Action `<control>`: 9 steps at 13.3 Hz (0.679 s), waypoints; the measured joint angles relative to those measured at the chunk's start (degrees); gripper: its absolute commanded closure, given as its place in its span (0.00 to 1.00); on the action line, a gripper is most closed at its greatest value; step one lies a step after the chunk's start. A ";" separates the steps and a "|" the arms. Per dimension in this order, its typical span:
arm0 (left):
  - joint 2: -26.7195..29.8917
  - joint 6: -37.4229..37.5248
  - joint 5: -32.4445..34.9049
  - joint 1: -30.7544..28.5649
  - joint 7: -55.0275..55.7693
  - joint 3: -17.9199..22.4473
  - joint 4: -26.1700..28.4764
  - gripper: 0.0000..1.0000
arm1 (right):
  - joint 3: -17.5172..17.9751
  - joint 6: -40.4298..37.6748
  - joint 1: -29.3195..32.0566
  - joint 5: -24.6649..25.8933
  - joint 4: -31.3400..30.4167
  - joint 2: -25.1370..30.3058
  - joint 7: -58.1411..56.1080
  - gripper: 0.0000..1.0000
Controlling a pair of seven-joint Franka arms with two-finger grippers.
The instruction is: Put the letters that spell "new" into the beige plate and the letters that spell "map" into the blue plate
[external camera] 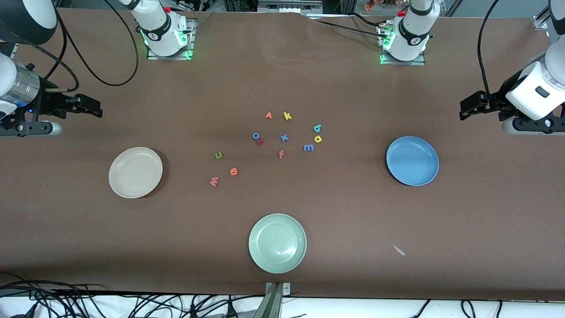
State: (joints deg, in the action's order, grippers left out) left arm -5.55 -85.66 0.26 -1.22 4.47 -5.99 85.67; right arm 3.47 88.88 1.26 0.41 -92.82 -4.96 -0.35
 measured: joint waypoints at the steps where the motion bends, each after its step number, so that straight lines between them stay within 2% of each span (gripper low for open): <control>1: 0.00 0.00 0.00 0.00 0.00 -0.02 0.00 0.00 | 0.00 -0.06 0.00 0.00 0.00 0.00 0.00 0.00; 9: 0.00 0.00 0.00 0.03 0.00 -0.04 0.00 0.00 | 0.00 -0.23 0.00 -0.01 -0.01 -0.27 -2.34 0.00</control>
State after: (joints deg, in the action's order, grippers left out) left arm -5.55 -85.66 0.26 -1.19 4.47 -6.04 85.67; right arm 3.47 88.64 1.26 0.40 -92.83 -5.23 -2.69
